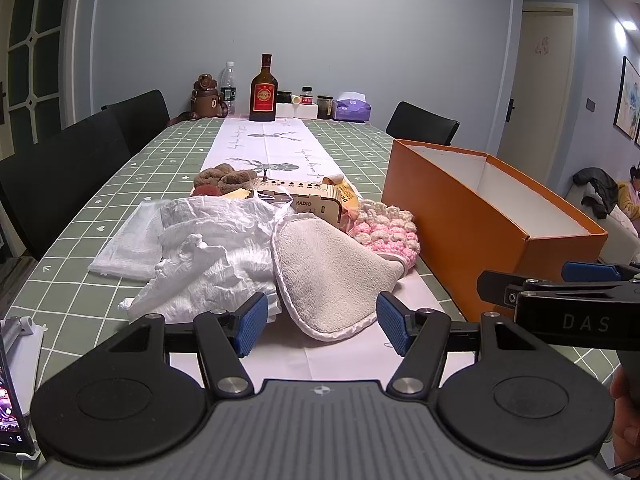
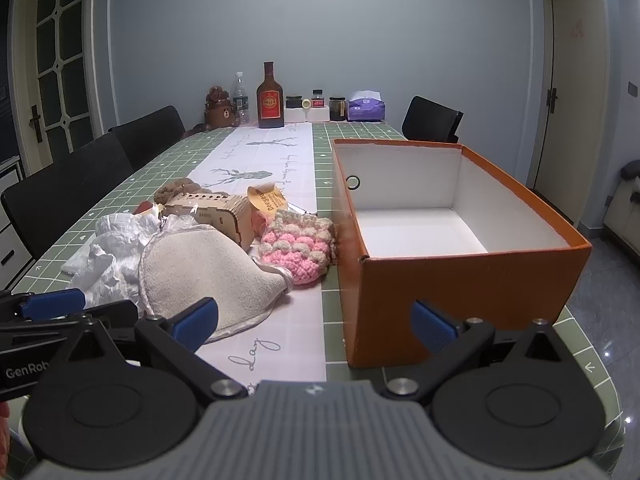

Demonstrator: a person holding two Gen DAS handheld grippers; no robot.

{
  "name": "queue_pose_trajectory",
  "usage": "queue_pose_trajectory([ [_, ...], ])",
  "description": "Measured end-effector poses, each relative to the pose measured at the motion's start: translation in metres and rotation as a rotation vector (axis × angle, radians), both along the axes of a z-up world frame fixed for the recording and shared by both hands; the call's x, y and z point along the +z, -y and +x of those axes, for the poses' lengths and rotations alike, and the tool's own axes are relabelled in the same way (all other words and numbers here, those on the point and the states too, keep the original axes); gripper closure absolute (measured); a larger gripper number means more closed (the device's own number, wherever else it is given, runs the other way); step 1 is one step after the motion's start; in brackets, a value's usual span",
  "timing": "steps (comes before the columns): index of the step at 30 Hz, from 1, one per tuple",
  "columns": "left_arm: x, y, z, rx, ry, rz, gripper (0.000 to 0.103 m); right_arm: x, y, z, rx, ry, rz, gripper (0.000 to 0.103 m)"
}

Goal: Organize soft objects

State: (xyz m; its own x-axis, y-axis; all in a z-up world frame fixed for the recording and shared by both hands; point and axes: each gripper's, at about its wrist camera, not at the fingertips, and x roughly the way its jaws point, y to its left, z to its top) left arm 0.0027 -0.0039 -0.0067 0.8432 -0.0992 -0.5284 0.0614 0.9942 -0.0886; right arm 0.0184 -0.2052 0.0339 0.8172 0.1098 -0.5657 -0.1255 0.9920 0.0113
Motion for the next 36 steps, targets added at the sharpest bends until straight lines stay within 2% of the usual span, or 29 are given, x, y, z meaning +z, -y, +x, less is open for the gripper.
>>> queue_pose_trajectory([
  [36,-0.0030,-0.0020,-0.0016,0.005,-0.013,-0.012,0.029,-0.0027,-0.0035,-0.0016,0.019,-0.011,0.002,0.003],
])
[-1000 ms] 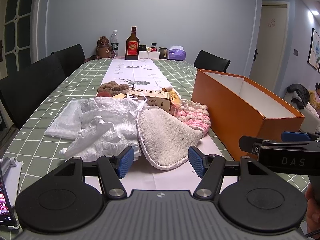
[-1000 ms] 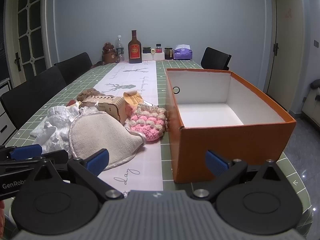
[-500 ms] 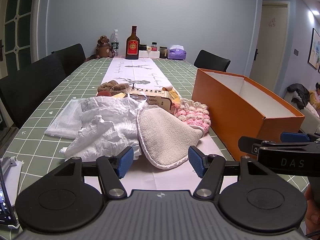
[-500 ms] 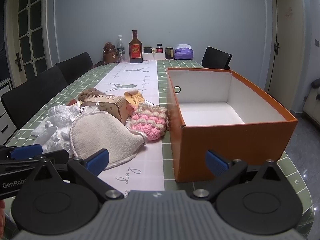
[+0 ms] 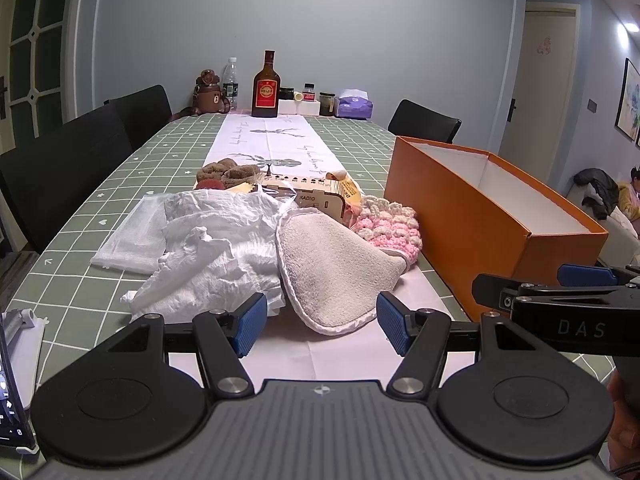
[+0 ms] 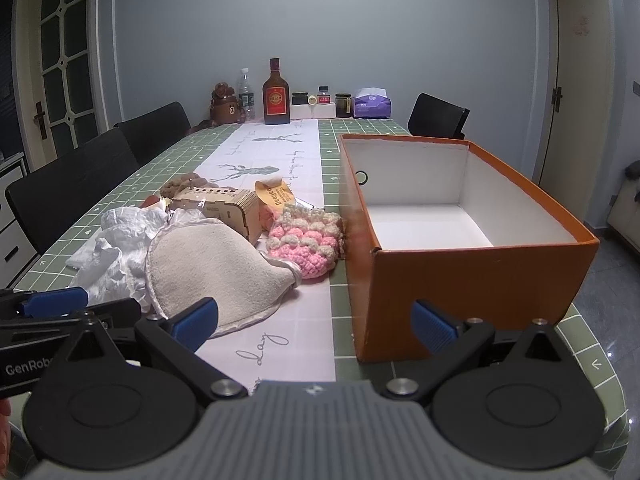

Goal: Organize soft objects

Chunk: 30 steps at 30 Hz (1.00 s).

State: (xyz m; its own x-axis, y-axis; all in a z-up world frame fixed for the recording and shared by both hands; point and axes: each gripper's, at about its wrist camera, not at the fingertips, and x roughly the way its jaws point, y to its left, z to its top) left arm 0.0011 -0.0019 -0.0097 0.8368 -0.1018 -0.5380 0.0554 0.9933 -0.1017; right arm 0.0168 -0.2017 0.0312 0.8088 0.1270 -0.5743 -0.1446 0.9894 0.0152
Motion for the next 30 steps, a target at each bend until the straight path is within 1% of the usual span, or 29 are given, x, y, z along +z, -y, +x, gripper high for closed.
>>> queue_pose_trajectory([
  [7,-0.005,-0.012,-0.001,-0.011,-0.023,-0.026,0.029,-0.001,-0.006,0.000,0.050,-0.001,0.021,0.003],
  [10,-0.005,-0.020,0.000,0.009,-0.019,-0.022,0.029,-0.004,-0.011,0.002,0.083,-0.010,0.039,0.003],
  [14,-0.005,-0.032,0.004,0.049,-0.013,0.002,0.029,-0.009,-0.023,0.007,0.137,-0.032,0.058,0.004],
  [16,-0.006,-0.037,0.008,0.062,-0.014,0.028,0.029,-0.011,-0.030,0.009,0.168,-0.034,0.055,0.004],
  [17,-0.008,-0.039,0.012,0.058,-0.019,0.044,0.029,-0.013,-0.034,0.010,0.183,-0.032,0.046,0.007],
  [19,-0.014,-0.042,0.020,0.040,-0.043,0.083,0.029,-0.018,-0.042,0.014,0.207,-0.033,0.022,0.008],
  [21,-0.020,-0.044,0.026,0.018,-0.046,0.125,0.029,-0.024,-0.050,0.021,0.230,-0.044,0.002,0.010],
  [22,-0.023,-0.044,0.029,0.005,-0.046,0.149,0.029,-0.028,-0.053,0.026,0.243,-0.052,-0.005,0.014],
  [25,-0.035,-0.045,0.039,-0.036,-0.064,0.188,0.029,-0.040,-0.063,0.043,0.272,-0.080,-0.022,0.015],
  [26,-0.039,-0.044,0.041,-0.041,-0.074,0.205,0.029,-0.043,-0.066,0.048,0.277,-0.092,-0.019,0.016],
  [28,-0.046,-0.040,0.043,-0.056,-0.064,0.264,0.029,-0.049,-0.067,0.062,0.286,-0.127,-0.001,0.016],
  [30,-0.051,-0.034,0.045,-0.082,-0.057,0.332,0.025,-0.052,-0.067,0.073,0.293,-0.161,0.029,0.015],
])
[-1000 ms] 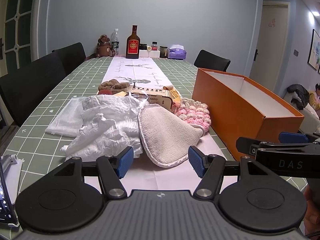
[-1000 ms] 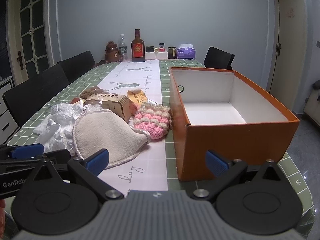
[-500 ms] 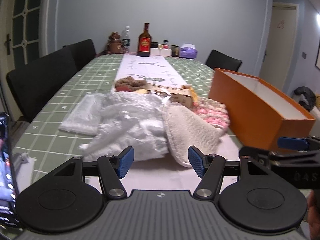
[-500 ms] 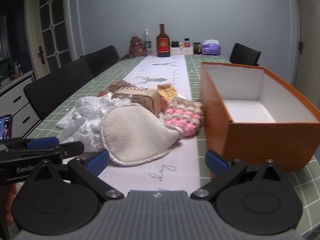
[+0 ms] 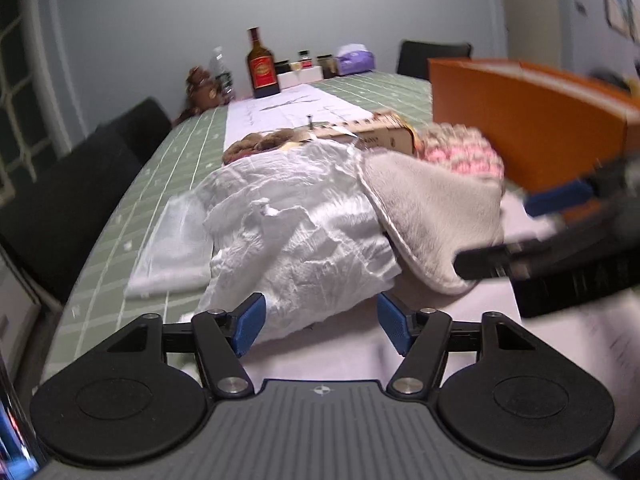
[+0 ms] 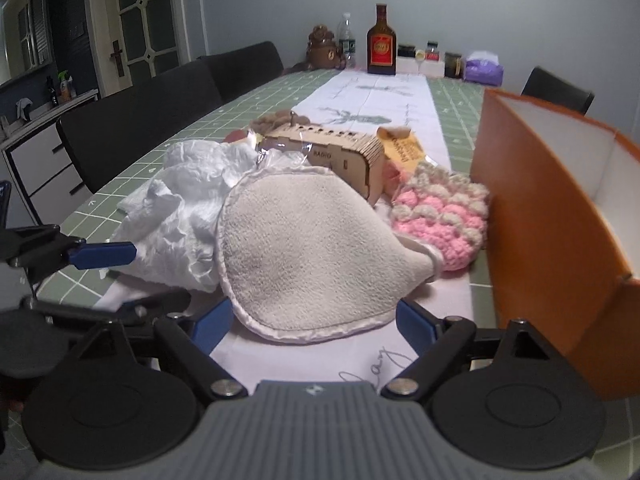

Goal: Organize soft objects
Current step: 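Grasp the crumpled white cloth with the left gripper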

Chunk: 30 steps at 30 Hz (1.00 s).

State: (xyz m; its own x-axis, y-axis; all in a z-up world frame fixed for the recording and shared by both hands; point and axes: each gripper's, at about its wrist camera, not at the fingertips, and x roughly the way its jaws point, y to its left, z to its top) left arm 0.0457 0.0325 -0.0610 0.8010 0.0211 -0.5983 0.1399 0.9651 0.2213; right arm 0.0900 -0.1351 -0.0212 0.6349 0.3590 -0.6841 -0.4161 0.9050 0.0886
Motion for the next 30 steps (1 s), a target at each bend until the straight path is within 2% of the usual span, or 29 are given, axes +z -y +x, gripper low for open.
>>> queue_pose_trajectory([
  [2,-0.005,0.005,0.003,-0.018,0.008,0.058,0.024,-0.001,-0.001,0.009,0.005,-0.024,0.024,0.008],
  [9,-0.019,0.030,0.015,-0.053,0.043,0.251,0.023,-0.006,-0.023,0.027,0.077,-0.046,0.016,0.005],
  [13,-0.021,0.038,0.023,-0.048,0.051,0.281,0.023,-0.014,-0.026,0.039,0.051,-0.078,0.022,0.009],
  [15,-0.021,0.037,0.025,-0.040,0.052,0.274,0.023,-0.015,-0.025,0.039,0.057,-0.075,0.035,0.022],
  [16,-0.021,0.036,0.024,-0.035,0.052,0.269,0.023,-0.015,-0.023,0.038,0.061,-0.079,0.048,0.033],
  [17,-0.022,0.036,0.024,-0.031,0.054,0.265,0.023,-0.016,-0.020,0.038,0.061,-0.095,0.071,0.040],
  [19,-0.021,0.035,0.024,-0.024,0.058,0.262,0.023,-0.016,-0.012,0.037,0.053,-0.120,0.120,0.050],
  [20,-0.021,0.035,0.024,-0.023,0.058,0.262,0.025,-0.016,-0.008,0.036,0.051,-0.127,0.140,0.061],
  [22,-0.020,0.034,0.024,-0.023,0.051,0.257,0.035,-0.016,-0.003,0.033,0.042,-0.143,0.154,0.077],
  [24,-0.020,0.033,0.024,-0.017,0.047,0.249,0.056,-0.014,0.001,0.027,0.035,-0.134,0.148,0.081],
  [25,-0.019,0.032,0.021,-0.013,0.053,0.240,0.060,-0.013,0.001,0.023,0.034,-0.123,0.134,0.084],
  [26,-0.018,0.032,0.018,-0.004,0.065,0.232,0.068,-0.011,0.002,0.019,0.036,-0.107,0.119,0.088],
  [27,-0.016,0.031,0.015,0.005,0.073,0.224,0.072,-0.008,0.002,0.015,0.038,-0.094,0.106,0.089],
  [28,-0.013,0.030,0.011,0.013,0.079,0.216,0.074,-0.005,0.003,0.010,0.042,-0.080,0.097,0.099],
  [30,-0.007,0.028,0.004,0.026,0.086,0.190,0.082,0.000,0.004,0.001,0.057,-0.065,0.089,0.100],
])
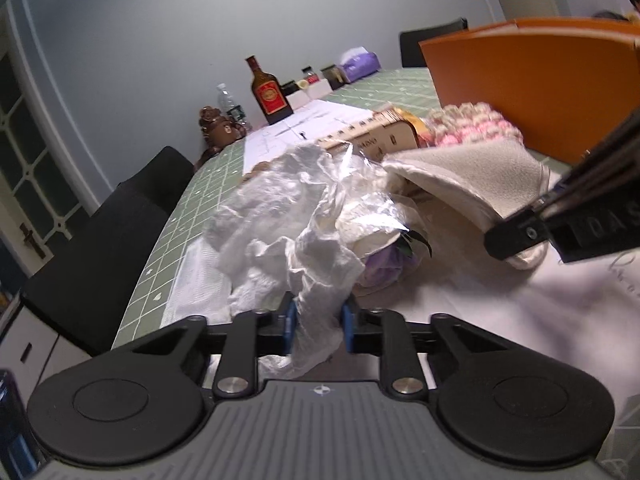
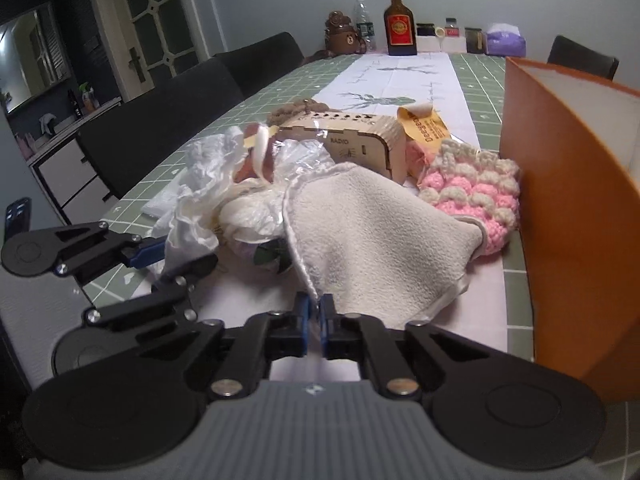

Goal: Organize soft objects
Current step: 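Grasp the crumpled white cloth with the left gripper, then grasp the beige terry towel pad with the right gripper while the left holds the white cloth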

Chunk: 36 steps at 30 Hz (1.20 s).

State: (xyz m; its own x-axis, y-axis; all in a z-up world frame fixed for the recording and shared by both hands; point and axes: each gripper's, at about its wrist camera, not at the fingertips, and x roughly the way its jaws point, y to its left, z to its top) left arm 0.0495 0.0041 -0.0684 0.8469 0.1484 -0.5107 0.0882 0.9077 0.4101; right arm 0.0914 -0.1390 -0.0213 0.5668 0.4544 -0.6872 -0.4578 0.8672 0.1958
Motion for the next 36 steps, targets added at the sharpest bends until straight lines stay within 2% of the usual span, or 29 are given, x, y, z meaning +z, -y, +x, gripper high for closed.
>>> queue_pose_trajectory([
  [4,0.021,-0.004,-0.017,-0.007,-0.016,-0.112,0.083,0.008,0.007,-0.018,0.012,0.039,-0.029,0.100],
  [8,0.034,-0.011,-0.033,-0.041,-0.107,-0.345,0.083,0.007,0.020,-0.034,0.007,0.013,-0.025,0.100],
  [10,0.032,-0.013,-0.037,-0.055,-0.152,-0.414,0.083,0.004,0.025,-0.044,0.024,-0.027,-0.015,0.100],
  [12,0.028,-0.012,-0.040,-0.063,-0.175,-0.424,0.083,0.004,0.027,-0.055,0.043,-0.049,-0.009,0.100],
  [16,0.025,-0.012,-0.046,-0.043,-0.170,-0.426,0.083,0.005,0.027,-0.076,0.084,-0.059,0.003,0.100],
  [19,0.027,-0.013,-0.046,-0.035,-0.161,-0.443,0.083,0.006,0.028,-0.079,0.085,-0.062,0.043,0.092],
  [21,0.030,-0.014,-0.049,-0.032,-0.150,-0.465,0.083,0.009,0.028,-0.077,0.078,-0.037,0.041,0.068],
  [22,0.031,-0.015,-0.049,-0.029,-0.145,-0.474,0.083,0.011,0.028,-0.076,0.074,-0.017,0.030,0.042],
  [23,0.031,-0.016,-0.048,-0.019,-0.141,-0.476,0.083,0.012,0.029,-0.073,0.059,0.009,0.010,0.030],
  [25,0.033,-0.019,-0.049,-0.006,-0.134,-0.483,0.083,0.017,0.033,-0.064,0.035,0.045,-0.018,0.027],
  [28,0.031,-0.020,-0.045,0.004,-0.135,-0.487,0.082,0.018,0.038,-0.047,0.021,0.077,-0.020,0.014],
  [29,0.029,-0.020,-0.043,0.003,-0.143,-0.488,0.082,0.016,0.037,-0.041,0.016,0.096,-0.038,0.013],
  [30,0.027,-0.018,-0.042,0.001,-0.150,-0.487,0.082,0.013,0.035,-0.036,0.019,0.111,-0.060,0.013],
  [32,0.023,-0.015,-0.040,-0.002,-0.159,-0.482,0.085,0.006,0.029,-0.027,0.054,0.140,-0.082,0.004],
  [36,0.016,-0.018,-0.037,0.016,-0.173,-0.487,0.083,-0.004,0.023,-0.015,0.076,0.165,-0.090,0.003],
])
